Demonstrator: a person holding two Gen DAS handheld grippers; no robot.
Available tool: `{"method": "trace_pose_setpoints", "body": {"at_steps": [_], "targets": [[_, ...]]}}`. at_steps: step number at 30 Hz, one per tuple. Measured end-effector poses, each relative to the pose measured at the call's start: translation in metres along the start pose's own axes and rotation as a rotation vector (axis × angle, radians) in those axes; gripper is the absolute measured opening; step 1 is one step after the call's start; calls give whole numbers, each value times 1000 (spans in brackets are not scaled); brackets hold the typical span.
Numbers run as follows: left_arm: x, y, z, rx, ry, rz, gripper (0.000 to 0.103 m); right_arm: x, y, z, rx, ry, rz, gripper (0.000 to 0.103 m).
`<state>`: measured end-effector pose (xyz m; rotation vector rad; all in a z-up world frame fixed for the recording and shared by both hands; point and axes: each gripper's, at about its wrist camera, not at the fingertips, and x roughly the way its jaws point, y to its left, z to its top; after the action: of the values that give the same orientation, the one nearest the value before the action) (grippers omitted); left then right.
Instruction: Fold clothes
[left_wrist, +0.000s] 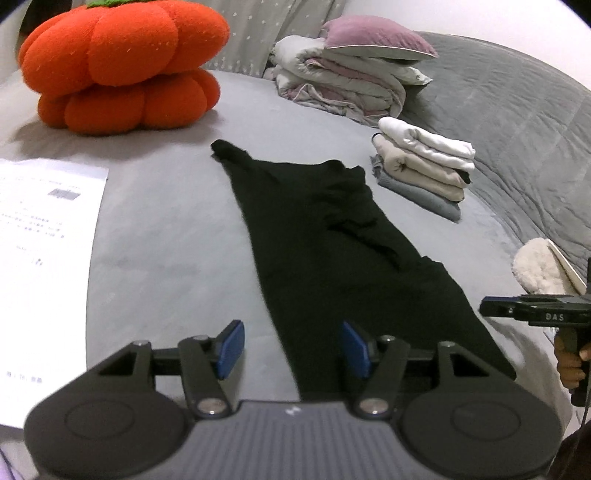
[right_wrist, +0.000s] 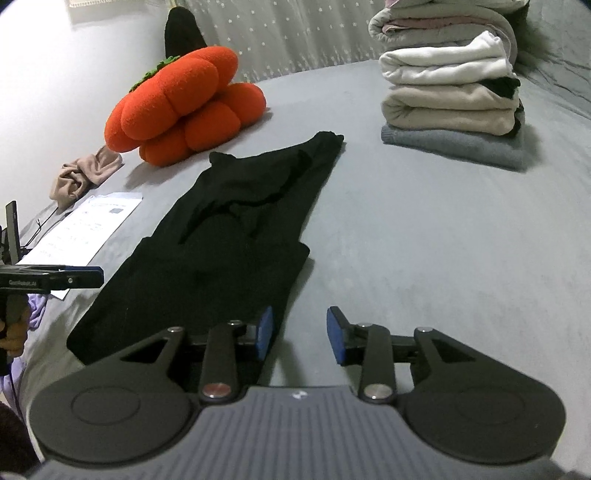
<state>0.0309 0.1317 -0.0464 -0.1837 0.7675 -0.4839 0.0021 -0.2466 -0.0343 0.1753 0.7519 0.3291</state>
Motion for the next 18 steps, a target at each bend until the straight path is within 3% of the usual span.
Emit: {"method": "trace_pose_setpoints", "body": {"at_steps": [7, 18], "targets": [[29, 27, 36, -138, 22, -40, 60, 15, -11, 23, 54, 50, 28, 37], [93, 58, 91, -212, 29, -40, 57, 82, -42, 74, 104, 88, 44, 38]]}}
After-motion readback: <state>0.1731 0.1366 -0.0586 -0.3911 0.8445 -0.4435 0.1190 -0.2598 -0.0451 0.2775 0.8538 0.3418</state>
